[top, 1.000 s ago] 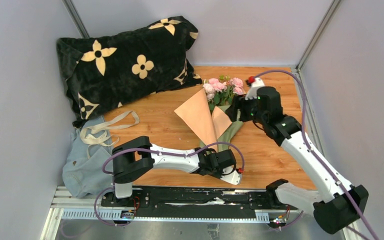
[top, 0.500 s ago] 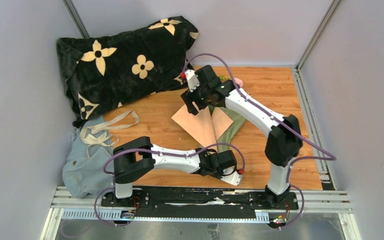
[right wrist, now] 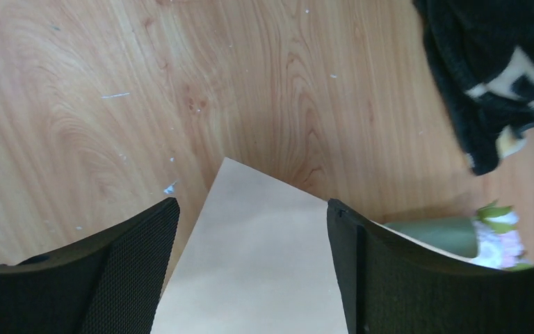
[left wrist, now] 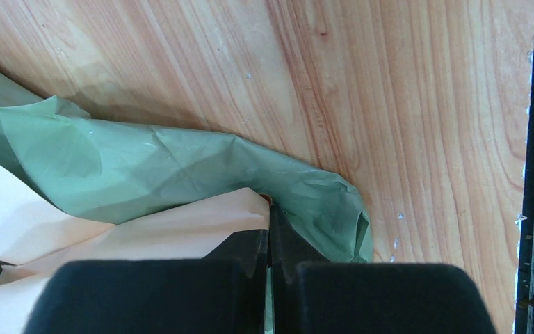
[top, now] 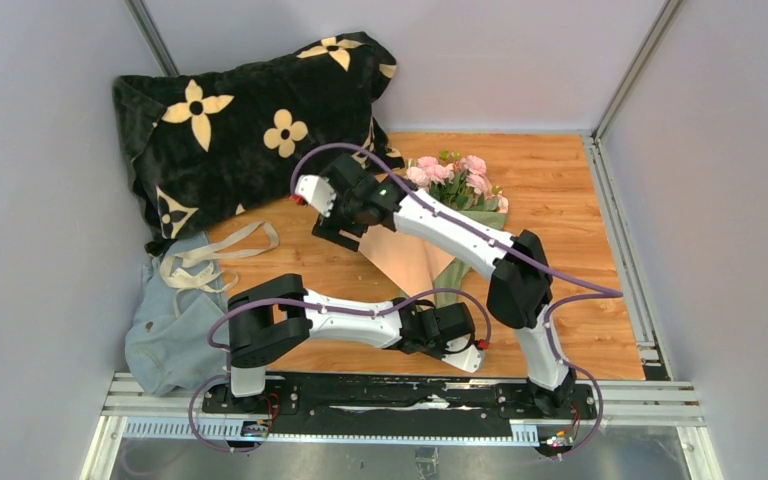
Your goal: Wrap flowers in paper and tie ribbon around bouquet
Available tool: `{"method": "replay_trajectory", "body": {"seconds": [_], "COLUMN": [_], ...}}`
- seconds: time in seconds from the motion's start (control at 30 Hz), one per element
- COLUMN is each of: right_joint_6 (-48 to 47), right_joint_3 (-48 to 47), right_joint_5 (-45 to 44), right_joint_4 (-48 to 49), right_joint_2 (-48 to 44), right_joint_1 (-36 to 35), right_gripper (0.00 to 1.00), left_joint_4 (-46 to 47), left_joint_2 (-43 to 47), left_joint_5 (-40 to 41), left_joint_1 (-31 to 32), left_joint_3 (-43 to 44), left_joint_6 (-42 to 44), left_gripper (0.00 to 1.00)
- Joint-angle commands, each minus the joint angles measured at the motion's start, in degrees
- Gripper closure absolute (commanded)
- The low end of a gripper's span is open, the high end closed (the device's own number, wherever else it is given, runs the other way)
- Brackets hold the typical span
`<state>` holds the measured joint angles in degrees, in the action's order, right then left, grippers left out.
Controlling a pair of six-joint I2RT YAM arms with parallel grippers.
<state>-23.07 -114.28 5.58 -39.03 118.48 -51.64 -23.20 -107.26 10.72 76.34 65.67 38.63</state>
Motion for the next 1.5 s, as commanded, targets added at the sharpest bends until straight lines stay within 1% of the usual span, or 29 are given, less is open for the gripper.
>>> {"method": "replay_trajectory", "body": {"seconds": [0.0,0.03,0.1,0.23,0.37,0.5,0.67,0.73,0.87,0.97,1.1,1.27,1.47], "right_joint_6": [-11.34,-12.89,-14.0,-14.16,-16.22,-16.4,-17.12,-17.55,-18.58,-18.14,-16.69,-13.47,-10.24], "right_joint_3": [-0.48,-0.57,-0.57,-0.41,-0.58,0.49,2.24,2.83,3.29,4.15,9.15,12.59,16.14], "right_joint_5": [-13.58,-16.49,-19.42,-18.13,-23.58,-27.53,-29.85,-32.3,-42.11,-48.79,-53.84,-57.55,-62.71], "right_joint_4": [-0.44,-0.04,0.84,1.22,1.55,2.82,3.71,4.46,8.06,11.71,18.4,19.46,19.43], "right_joint_2": [2.86,3.68,4.64,5.63,8.28,10.28,12.15,12.88,13.75,12.28,7.74,3.98,0.83], "right_joint_1": [-6.27,-7.08,-8.31,-9.28,-10.43,-10.58,-11.22,-11.58,-11.78,-11.77,-11.53,-10.97,-10.2], "right_gripper": [0.17,0.17,0.16,0.15,0.15,0.14,0.14,0.14,0.15,0.18,0.24,0.35,0.58], "left_joint_4": [-1.48,-1.45,-1.4,-1.37,-1.4,-1.52,-1.84,-1.84,-2.3,-2.41,-2.45,-2.67,-2.81], "left_joint_2": [-3.3,-3.26,-3.22,-3.39,-3.39,-3.59,-3.99,-4.01,-4.01,-4.07,-4.11,-4.05,-3.74], "left_joint_5": [-0.18,-0.17,-0.17,-0.09,-0.09,-0.17,-0.18,-0.31,-0.87,-0.8,-0.87,-0.82,-0.79], "left_joint_1": [0.22,0.22,0.22,0.22,0.22,0.22,0.22,0.22,0.28,0.29,0.25,0.28,0.31], "left_joint_3": [-0.51,-0.54,-0.69,-0.88,-0.7,-0.36,0.05,0.11,0.11,0.03,-0.08,-0.09,-0.14], "left_joint_6": [0.59,0.53,0.56,0.48,0.48,0.48,0.55,0.44,0.26,0.38,0.33,0.39,0.3], "left_gripper": [1.0,1.0,1.0,1.0,1.0,1.0,1.0,1.0,1.0,1.0,1.0,1.0,1.0]}}
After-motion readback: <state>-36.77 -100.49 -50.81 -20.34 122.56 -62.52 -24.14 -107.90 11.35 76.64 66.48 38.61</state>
